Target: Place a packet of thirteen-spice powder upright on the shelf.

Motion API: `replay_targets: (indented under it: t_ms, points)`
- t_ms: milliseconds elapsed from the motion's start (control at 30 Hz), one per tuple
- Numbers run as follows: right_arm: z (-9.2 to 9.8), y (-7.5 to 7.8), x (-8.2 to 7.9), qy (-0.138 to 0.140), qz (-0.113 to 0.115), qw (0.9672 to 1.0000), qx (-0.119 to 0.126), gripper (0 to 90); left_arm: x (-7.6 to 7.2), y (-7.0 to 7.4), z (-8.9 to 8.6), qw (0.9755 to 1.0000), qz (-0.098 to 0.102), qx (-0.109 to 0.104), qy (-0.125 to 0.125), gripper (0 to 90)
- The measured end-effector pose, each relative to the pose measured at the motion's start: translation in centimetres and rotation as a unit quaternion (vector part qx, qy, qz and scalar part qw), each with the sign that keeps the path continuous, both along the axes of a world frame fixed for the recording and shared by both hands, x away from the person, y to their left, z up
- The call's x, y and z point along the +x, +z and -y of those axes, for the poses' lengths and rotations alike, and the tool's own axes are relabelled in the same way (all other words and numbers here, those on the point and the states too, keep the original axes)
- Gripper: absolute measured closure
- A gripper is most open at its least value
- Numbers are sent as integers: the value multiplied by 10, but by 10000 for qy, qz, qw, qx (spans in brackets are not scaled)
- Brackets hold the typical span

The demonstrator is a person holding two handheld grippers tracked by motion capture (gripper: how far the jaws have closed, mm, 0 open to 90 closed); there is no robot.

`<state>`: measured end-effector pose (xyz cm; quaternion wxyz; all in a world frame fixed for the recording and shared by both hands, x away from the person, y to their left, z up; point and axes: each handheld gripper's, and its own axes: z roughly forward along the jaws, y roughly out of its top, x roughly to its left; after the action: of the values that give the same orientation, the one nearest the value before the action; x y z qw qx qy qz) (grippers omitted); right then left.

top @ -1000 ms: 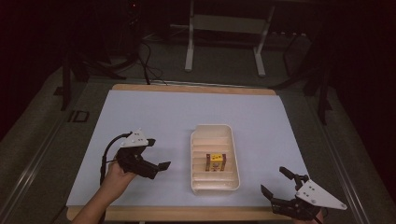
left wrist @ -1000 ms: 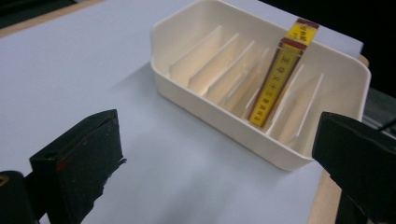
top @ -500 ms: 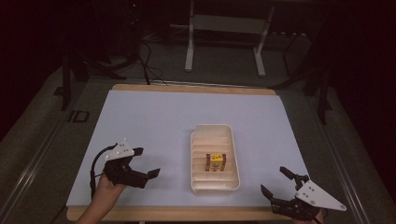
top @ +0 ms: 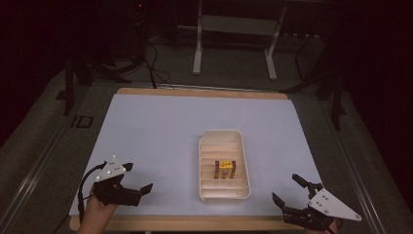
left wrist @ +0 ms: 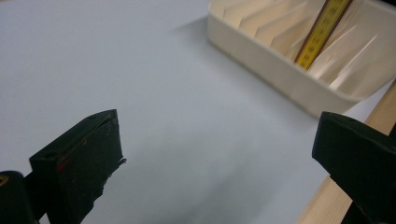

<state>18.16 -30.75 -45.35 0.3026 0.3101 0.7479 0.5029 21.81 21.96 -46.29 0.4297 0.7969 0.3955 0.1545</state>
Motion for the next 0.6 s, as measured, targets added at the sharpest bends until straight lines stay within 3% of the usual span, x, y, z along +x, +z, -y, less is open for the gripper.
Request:
replay_targets:
  t_ms: [100, 267, 367, 433, 600]
  points:
    - [0, 0, -1, -6, -5, 10000, 14, 148, -3, -1, 1, 9999, 1, 163, 41, 17]
    - [0, 0, -1, -18, 19, 10000, 23, 148, -6, -3, -3, 9999, -106, -28, 50, 17]
    - [0, 0, -1, -50, 25, 10000, 29, 148, -9, -5, -8, 9998, -121, -28, 124, 17]
    - [-1, 0, -2, -63, 16, 10000, 33, 148, -11, -6, -13, 9997, -135, -163, 157, 17]
    - [0, 1, -2, -83, 23, 9999, 67, 148, -14, -9, -24, 9991, -184, -197, 327, 17]
